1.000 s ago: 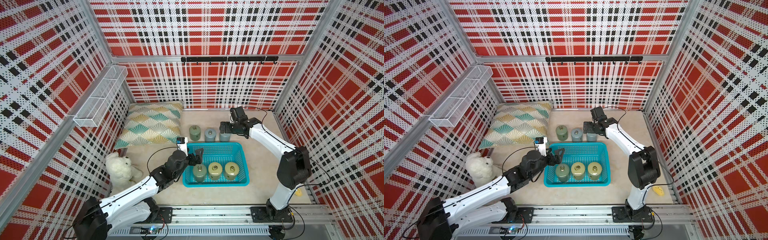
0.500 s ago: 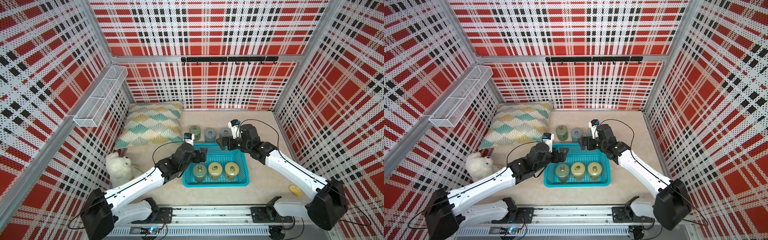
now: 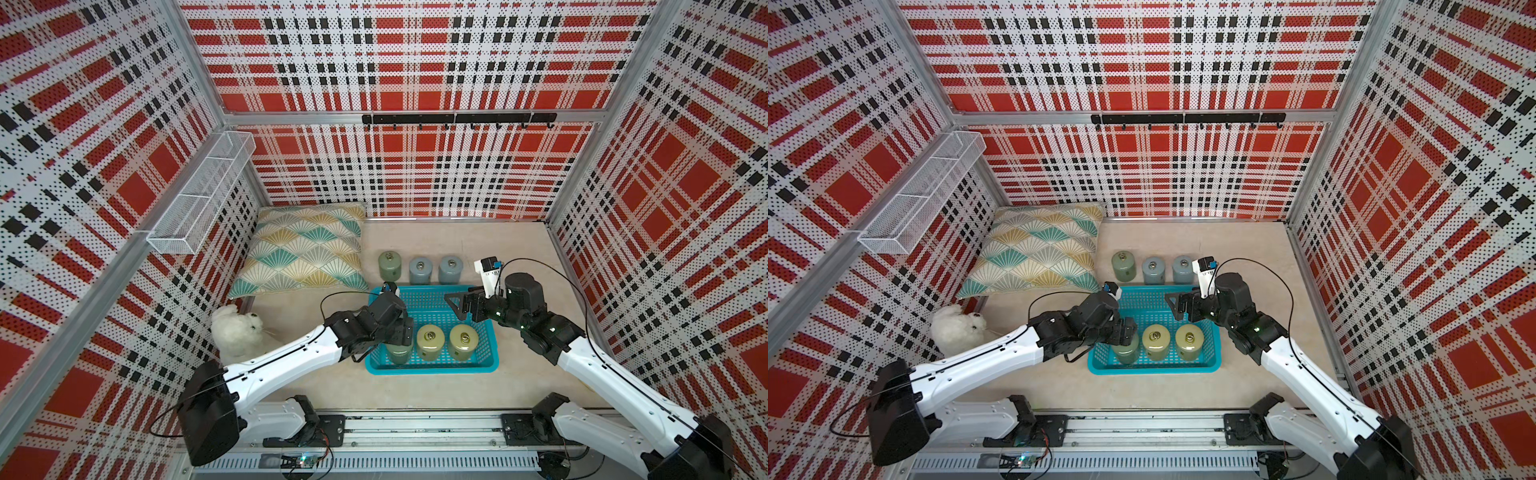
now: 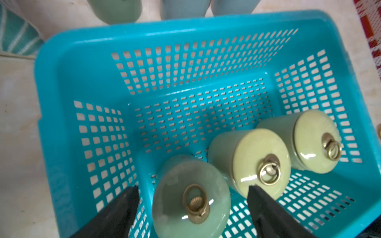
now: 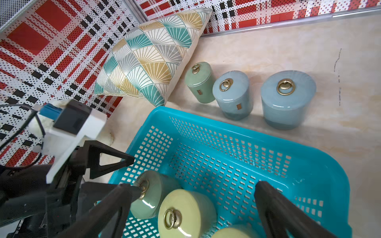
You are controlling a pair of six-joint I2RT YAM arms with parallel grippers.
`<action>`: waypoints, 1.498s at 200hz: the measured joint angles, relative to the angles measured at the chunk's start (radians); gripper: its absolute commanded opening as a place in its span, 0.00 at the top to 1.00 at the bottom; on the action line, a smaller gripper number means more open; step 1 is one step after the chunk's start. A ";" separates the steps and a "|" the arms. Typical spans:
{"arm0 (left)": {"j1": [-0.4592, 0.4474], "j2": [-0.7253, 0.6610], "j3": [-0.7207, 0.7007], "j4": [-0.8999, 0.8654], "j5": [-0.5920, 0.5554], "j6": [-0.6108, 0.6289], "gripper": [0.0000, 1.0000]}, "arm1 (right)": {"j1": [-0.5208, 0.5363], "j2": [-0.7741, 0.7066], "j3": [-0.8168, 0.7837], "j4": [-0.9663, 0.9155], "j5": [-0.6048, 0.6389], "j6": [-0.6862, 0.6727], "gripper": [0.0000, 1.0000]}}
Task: Take the tea canister out of the basket
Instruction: Pick up the tea canister from the basket.
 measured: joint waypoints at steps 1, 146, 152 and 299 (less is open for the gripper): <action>-0.001 0.001 0.000 -0.002 0.001 -0.001 0.11 | 0.000 0.000 0.000 0.000 -0.001 0.000 0.00; -0.057 0.187 0.047 -0.137 0.040 0.006 0.06 | 0.001 -0.033 0.000 0.012 -0.096 0.007 0.00; -0.058 0.193 0.048 -0.137 0.038 0.010 0.06 | 0.001 -0.032 0.000 0.012 -0.096 0.007 0.00; -0.032 0.322 0.062 -0.065 0.048 0.075 0.17 | 0.002 -0.009 0.000 0.024 -0.134 0.011 0.00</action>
